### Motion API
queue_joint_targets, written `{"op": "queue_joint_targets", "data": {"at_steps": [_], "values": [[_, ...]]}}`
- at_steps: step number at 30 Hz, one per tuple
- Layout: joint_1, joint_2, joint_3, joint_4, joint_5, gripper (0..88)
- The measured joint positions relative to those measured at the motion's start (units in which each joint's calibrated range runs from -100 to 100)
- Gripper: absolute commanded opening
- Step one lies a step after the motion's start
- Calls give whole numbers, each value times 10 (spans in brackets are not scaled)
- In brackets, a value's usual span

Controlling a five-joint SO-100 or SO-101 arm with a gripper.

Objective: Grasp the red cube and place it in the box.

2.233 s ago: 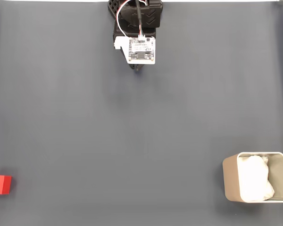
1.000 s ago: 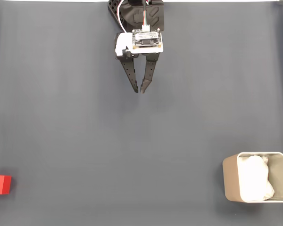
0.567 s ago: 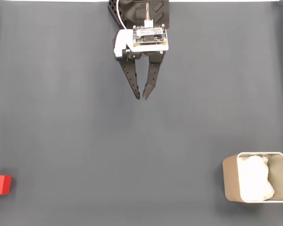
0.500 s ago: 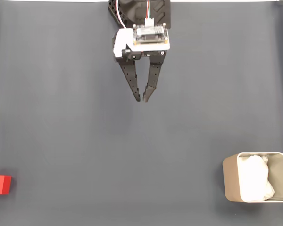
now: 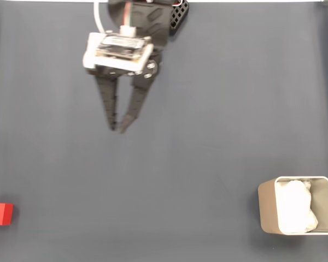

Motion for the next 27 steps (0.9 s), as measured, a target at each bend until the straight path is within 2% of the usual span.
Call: {"op": "queue_joint_targets", "data": {"at_steps": [10, 19, 27], "values": [[103, 142, -147, 36, -1, 0], [146, 312, -292, 36, -1, 2], [147, 421, -402, 36, -1, 2]]}}
